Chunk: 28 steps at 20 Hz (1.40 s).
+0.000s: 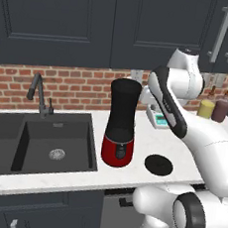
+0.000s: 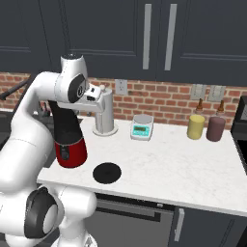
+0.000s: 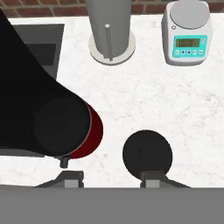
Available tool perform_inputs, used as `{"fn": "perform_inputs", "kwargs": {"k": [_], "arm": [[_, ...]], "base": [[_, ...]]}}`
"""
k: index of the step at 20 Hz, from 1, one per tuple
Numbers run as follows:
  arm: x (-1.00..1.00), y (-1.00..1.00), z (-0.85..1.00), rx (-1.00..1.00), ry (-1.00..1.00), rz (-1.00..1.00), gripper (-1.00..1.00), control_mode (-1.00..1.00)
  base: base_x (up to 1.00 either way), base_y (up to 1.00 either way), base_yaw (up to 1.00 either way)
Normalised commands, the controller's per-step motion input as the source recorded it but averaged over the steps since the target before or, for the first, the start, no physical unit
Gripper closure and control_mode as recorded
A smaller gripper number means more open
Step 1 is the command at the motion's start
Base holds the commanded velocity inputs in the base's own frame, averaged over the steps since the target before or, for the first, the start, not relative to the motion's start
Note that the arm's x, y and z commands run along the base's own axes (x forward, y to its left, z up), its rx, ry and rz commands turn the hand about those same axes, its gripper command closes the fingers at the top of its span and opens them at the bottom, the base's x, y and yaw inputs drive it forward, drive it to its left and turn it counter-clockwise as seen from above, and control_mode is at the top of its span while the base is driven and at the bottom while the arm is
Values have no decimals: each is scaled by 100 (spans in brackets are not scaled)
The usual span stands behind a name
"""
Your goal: Close the lid blender by securely placing the lid on top.
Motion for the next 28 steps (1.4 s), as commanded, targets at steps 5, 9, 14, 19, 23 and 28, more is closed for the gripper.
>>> {"fn": "perform_inputs", "kwargs": {"k": [5,9,14,19,23,28], "arm": [[-5,3,-12,-7,0,-1,-100,-100],[-75,-54,-48,-2,-4,-2,-100,-100],[-100,-93,-66,4,-5,-6,-100,-100],[-78,-59,-74,2,1,-8,-100,-100],[-4,7,-52,-3,26,-12,-100,-100],[32,34,-26,-3,27,-5,-100,-100]], "base": [[0,0,0],[0,0,0],[0,0,0],[0,0,0],[0,0,0],[0,0,0]]}}
